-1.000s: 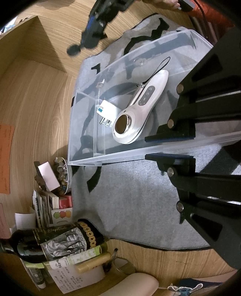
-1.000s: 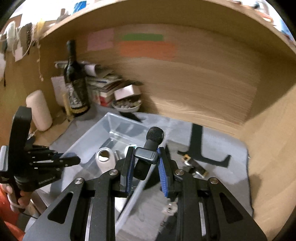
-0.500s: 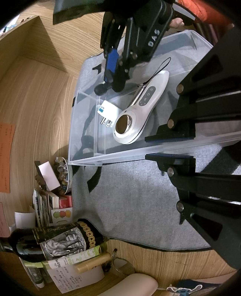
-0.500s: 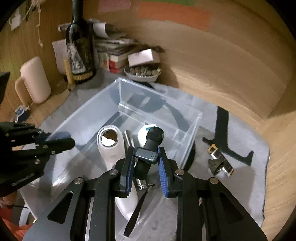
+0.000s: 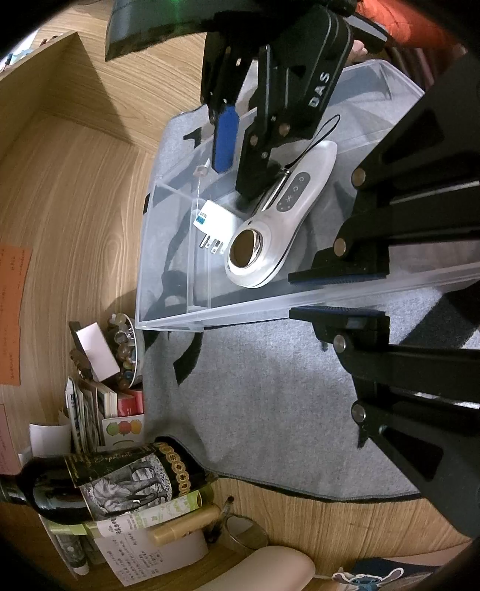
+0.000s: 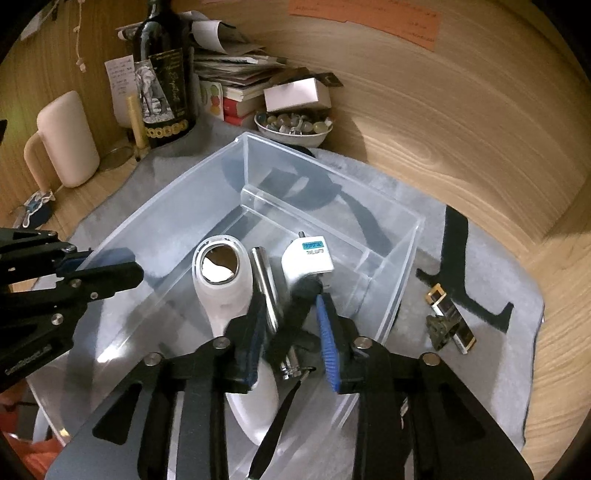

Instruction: Organize rigid objects

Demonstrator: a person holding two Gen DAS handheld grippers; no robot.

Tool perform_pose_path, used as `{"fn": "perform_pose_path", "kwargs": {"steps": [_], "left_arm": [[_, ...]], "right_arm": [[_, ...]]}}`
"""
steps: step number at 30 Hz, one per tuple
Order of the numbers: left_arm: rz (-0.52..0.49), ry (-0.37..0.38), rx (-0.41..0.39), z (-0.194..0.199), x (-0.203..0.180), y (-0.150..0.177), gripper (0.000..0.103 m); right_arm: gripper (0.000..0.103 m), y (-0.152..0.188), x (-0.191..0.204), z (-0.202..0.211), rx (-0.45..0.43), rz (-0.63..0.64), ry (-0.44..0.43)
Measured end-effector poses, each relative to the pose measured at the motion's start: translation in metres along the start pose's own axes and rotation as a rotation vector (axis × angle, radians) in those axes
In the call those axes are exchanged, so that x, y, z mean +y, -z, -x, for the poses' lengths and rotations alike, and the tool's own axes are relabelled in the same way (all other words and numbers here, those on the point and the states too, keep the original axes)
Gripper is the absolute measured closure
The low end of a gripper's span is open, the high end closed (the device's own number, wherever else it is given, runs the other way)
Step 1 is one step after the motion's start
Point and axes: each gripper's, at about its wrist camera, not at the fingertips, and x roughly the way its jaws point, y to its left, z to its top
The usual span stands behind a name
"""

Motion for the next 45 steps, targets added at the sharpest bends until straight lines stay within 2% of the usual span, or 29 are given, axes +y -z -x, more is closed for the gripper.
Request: {"fn": "perform_pose_path", "kwargs": {"steps": [7, 12, 19, 25, 33, 38, 40, 43, 45], "left_arm": [[-0.001, 0.0, 0.0, 0.0, 0.0, 0.0, 0.092], [-0.001, 0.0, 0.0, 0.0, 0.0, 0.0, 0.092], [-0.002, 0.0, 0.0, 0.0, 0.0, 0.0, 0.092], [-0.003, 0.0, 0.0, 0.0, 0.001, 0.0, 0.092], [-0.004, -0.002, 0.001, 0.0, 0.001, 0.0, 0.092], [-0.005, -0.003, 0.001, 0.0, 0.001, 0.0, 0.092], [-0.004, -0.004, 0.0, 0.0, 0.002, 0.001, 0.092], [-0.007, -0.006, 0.0, 0.0, 0.001, 0.001, 0.092], [-0.007, -0.007, 0.0, 0.0, 0.001, 0.001, 0.092]], "right_arm": [[0.06, 0.001, -0.004, 0.027, -0.068, -0.014, 0.018], [0.049, 0.002, -0.016, 0.057, -0.145, -0.045, 0.058], [0.049, 0.017, -0.041, 0.09, -0.205, -0.104, 0.148], [0.049, 0.042, -0.059, 0.085, -0.147, -0.179, 0.167], [0.049, 0.086, -0.064, 0.044, -0.004, -0.254, 0.121], [0.049, 0.108, -0.067, 0.028, 0.054, -0.296, 0.094], [0.053, 0.115, -0.068, 0.025, 0.064, -0.311, 0.084], [0.066, 0.119, -0.07, 0.024, 0.059, -0.32, 0.068], [0.078, 0.12, -0.07, 0.026, 0.052, -0.321, 0.065]]}}
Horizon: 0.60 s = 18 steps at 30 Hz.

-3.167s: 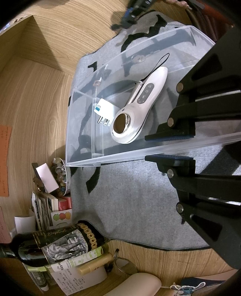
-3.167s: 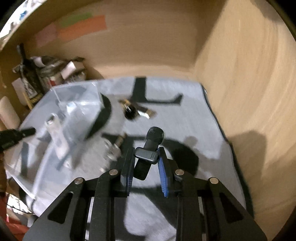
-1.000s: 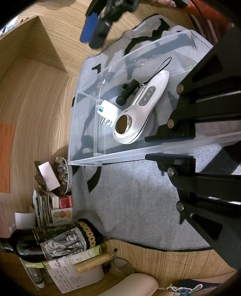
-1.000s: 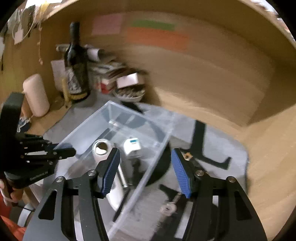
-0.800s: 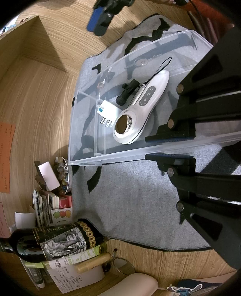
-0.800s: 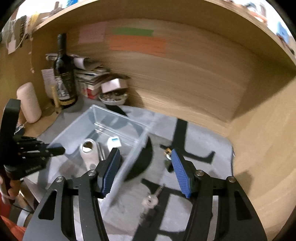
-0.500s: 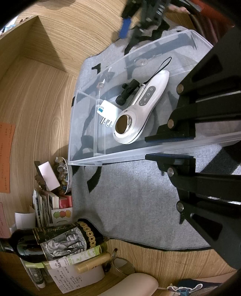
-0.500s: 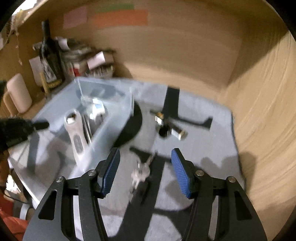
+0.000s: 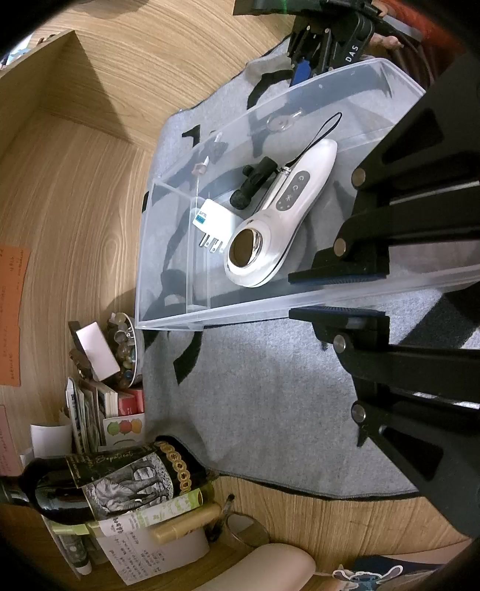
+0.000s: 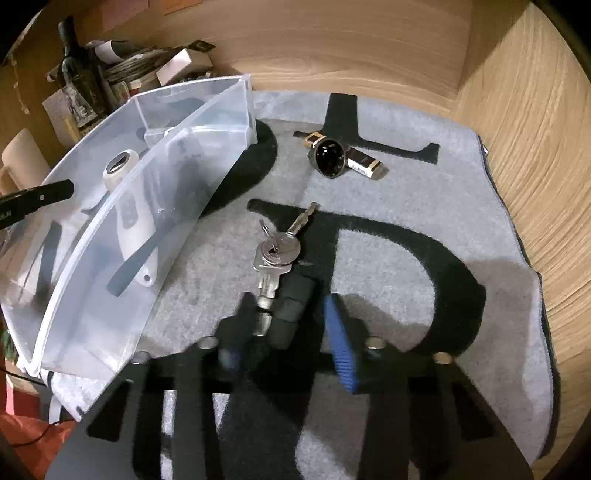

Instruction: Organize rigid objects

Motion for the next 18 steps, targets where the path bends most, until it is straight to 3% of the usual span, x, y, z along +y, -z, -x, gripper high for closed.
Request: {"fn": "perform_pose_path", "kwargs": {"steps": [9, 18], "left_arm": [[-0.001, 0.001, 0.0, 0.0, 0.0, 0.0, 0.092], [-0.002, 0.001, 0.0, 0.0, 0.0, 0.0, 0.092]], "right_arm": [[0.078, -0.001, -0.007, 0.012, -0.044, -0.022, 0.016], [0.078, -0.027, -0.002, 0.049, -0.164, 0.0, 0.026]]}}
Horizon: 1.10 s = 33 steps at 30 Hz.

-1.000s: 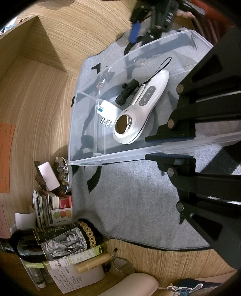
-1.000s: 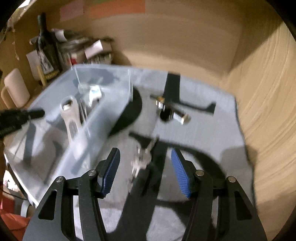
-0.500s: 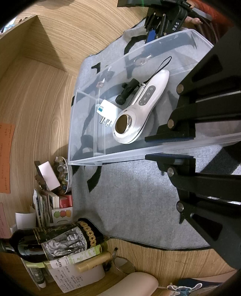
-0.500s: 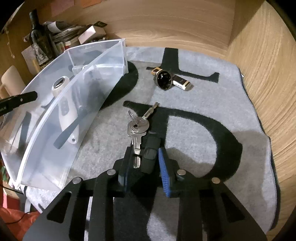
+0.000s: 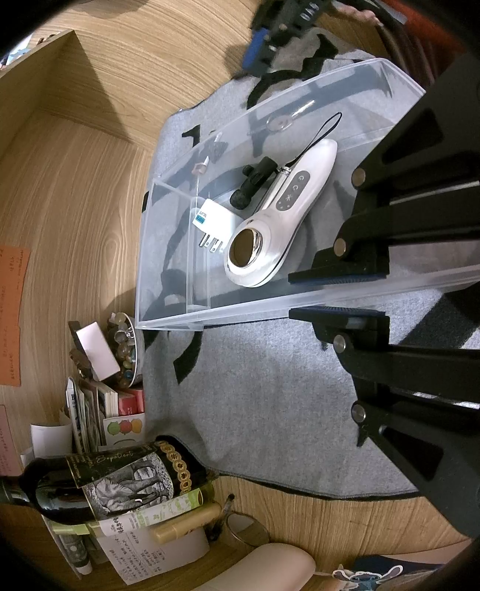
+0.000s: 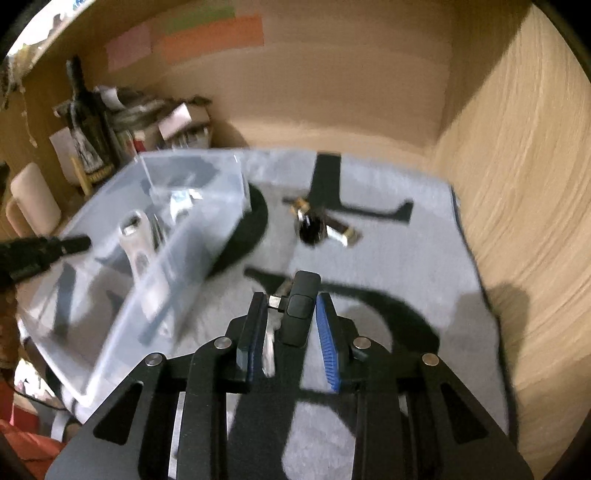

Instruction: Organize rigid objects

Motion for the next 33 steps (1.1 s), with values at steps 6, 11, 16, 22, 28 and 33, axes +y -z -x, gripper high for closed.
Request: {"fn": "perform_pose_path", "kwargs": {"steps": [6, 11, 16, 22, 28, 33], "left_arm": [[-0.003, 0.002, 0.0, 0.0, 0.0, 0.0, 0.092], [-0.003, 0.002, 0.0, 0.0, 0.0, 0.0, 0.092], [-0.004, 0.002, 0.0, 0.0, 0.0, 0.0, 0.092], [-0.006, 0.004, 0.0, 0.001, 0.0, 0.001, 0.092], [-0.004, 0.005, -0.001, 0.001, -0.001, 0.001, 0.092], [-0.005, 0.005, -0.001, 0.001, -0.001, 0.001, 0.092]], "right_arm": [[0.078, -0.028, 0.019, 0.016, -0.09, 0.061, -0.025], [0.078, -0.05, 0.04, 0.02, -0.141, 0.117, -0.062], [0.078, -0.063, 0.064, 0.011, -0.153, 0.165, -0.101], [0.078, -0.066, 0.088, -0.009, -0.111, 0.217, -0.134], [0.078, -0.063, 0.103, -0.037, -0.028, 0.267, -0.132], [0.078, -0.059, 0.108, -0.058, 0.045, 0.291, -0.122]]}}
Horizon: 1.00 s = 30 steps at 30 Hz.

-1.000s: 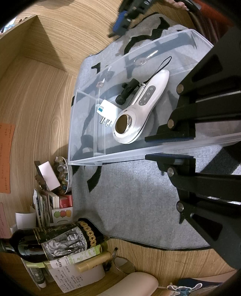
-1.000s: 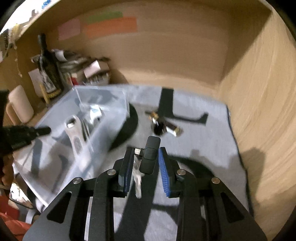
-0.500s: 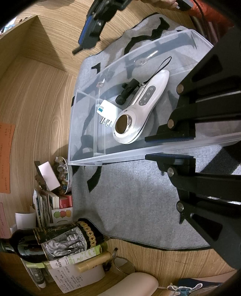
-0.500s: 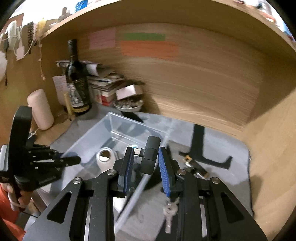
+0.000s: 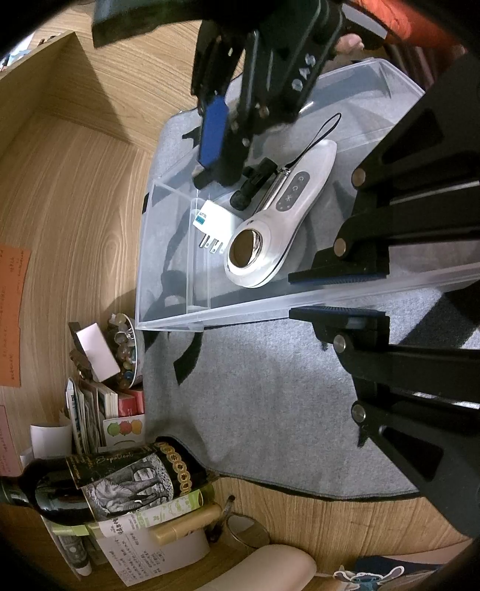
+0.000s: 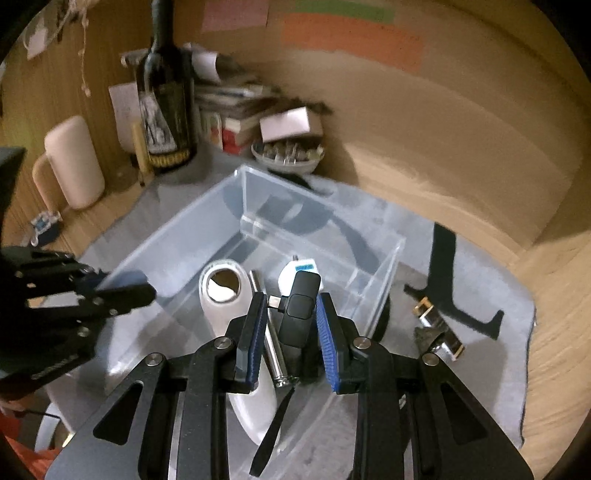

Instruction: Organize rigid objects

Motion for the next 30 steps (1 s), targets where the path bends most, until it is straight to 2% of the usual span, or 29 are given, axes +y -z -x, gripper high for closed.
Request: {"fn": "perform_pose_path", "kwargs": {"steps": [5, 12, 13, 15, 17, 23, 27, 30], "left_arm": [[0.0, 0.0, 0.0, 0.0, 0.0, 0.0, 0.092], [-0.001, 0.001, 0.0, 0.0, 0.0, 0.0, 0.092], [-0.001, 0.0, 0.0, 0.0, 0.0, 0.0, 0.092], [-0.001, 0.0, 0.0, 0.0, 0.0, 0.0, 0.092], [-0.001, 0.001, 0.0, 0.0, 0.0, 0.0, 0.092], [-0.002, 0.001, 0.0, 0.0, 0.0, 0.0, 0.092], [-0.002, 0.001, 0.0, 0.0, 0.0, 0.0, 0.092], [-0.003, 0.001, 0.0, 0.0, 0.0, 0.0, 0.092]], "right_arm": [[0.078, 0.003, 0.004, -0.013, 0.054, 0.022, -0.017], [0.078, 0.006, 0.007, -0.014, 0.062, 0.025, -0.021], [0.077, 0.006, 0.006, -0.014, 0.064, 0.022, -0.022], [0.068, 0.006, 0.005, -0.012, 0.064, 0.016, -0.026], [0.064, 0.006, 0.004, -0.008, 0.048, 0.013, -0.015], [0.061, 0.004, 0.0, 0.017, -0.014, 0.006, 0.006], [0.051, 0.003, -0.006, 0.039, -0.067, 0.003, 0.03], [0.051, 0.005, -0.014, 0.056, -0.106, -0.01, 0.058]]}}
